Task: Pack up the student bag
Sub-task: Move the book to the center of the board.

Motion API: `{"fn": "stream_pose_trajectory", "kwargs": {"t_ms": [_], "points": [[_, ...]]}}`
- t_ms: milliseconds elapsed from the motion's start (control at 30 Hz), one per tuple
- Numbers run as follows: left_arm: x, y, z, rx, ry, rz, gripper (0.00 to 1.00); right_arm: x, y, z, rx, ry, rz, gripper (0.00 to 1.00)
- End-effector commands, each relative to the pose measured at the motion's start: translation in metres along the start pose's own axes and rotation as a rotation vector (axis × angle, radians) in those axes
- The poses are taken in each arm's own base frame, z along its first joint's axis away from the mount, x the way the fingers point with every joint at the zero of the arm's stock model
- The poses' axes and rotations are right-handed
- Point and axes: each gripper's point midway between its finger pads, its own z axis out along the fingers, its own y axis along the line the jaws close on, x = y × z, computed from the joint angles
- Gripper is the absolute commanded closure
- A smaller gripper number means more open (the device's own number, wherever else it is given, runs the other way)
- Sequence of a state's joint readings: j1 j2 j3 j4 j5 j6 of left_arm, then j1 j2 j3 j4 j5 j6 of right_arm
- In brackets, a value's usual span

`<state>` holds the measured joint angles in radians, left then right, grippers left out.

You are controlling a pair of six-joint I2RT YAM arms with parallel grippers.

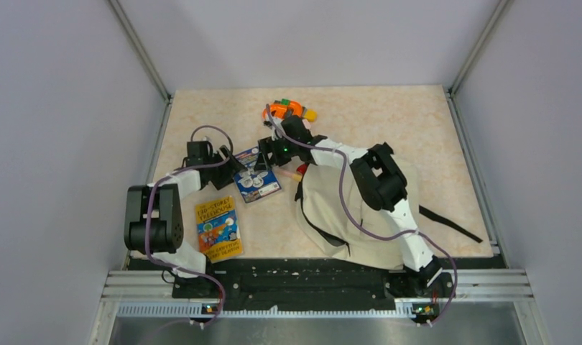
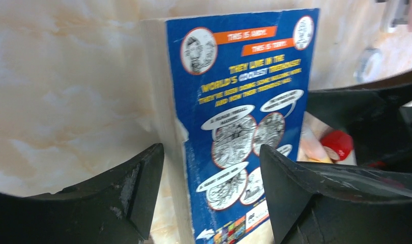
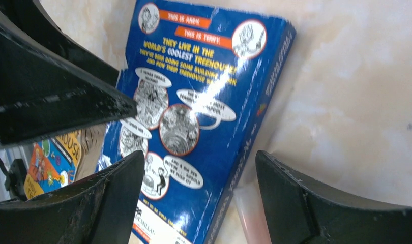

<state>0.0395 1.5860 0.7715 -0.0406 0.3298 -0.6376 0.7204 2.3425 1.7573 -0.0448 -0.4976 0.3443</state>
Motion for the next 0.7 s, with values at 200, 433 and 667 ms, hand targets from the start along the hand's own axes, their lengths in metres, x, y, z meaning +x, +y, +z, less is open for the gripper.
{"fn": "stream_pose_trajectory", "kwargs": {"t_ms": [200, 433, 667], "points": [[0.002, -0.024, 0.008, 0.184, -0.011, -0.02, 0.51, 0.021, 0.057, 0.007, -0.287, 0.115, 0.096, 0.23], [0.005, -0.044, -0.002, 0.334, -0.046, 0.013, 0.84, -0.019, 0.115, -0.03, -0.52, -0.033, 0.096, 0.31], [0.001, -0.061, -0.025, 0.443, -0.128, 0.1, 1.0, -0.024, 0.134, -0.063, -0.623, -0.104, 0.054, 0.45]]}}
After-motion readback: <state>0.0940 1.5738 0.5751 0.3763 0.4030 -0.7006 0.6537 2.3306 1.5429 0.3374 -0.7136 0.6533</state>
